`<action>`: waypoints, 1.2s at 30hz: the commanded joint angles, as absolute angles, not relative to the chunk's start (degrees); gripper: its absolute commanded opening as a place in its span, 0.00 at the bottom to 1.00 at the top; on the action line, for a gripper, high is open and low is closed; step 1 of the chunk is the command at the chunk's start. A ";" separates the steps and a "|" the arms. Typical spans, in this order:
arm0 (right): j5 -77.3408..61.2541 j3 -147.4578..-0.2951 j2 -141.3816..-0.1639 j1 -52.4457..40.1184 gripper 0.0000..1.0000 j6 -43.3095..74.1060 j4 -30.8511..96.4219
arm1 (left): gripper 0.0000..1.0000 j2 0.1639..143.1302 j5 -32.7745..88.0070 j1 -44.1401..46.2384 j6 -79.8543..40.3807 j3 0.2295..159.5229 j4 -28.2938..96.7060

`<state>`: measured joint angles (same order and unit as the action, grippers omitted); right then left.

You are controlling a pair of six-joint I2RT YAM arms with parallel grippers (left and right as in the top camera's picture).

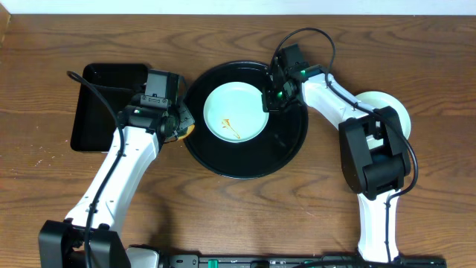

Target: Clean dirty plates on tray and stack at the side

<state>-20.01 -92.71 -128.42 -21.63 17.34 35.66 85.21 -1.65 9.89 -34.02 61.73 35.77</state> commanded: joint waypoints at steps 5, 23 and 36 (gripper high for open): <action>-20.23 -91.07 -132.75 -22.17 0.01 17.32 36.67 | 0.08 85.84 -1.67 9.74 -32.99 62.04 35.53; -19.73 -91.07 -132.75 -22.17 0.01 17.74 36.80 | 0.07 102.26 1.80 18.39 -30.74 62.13 20.43; -19.53 -91.07 -132.77 -22.20 0.01 18.22 36.69 | 0.07 106.39 -8.88 24.71 -31.05 62.11 9.52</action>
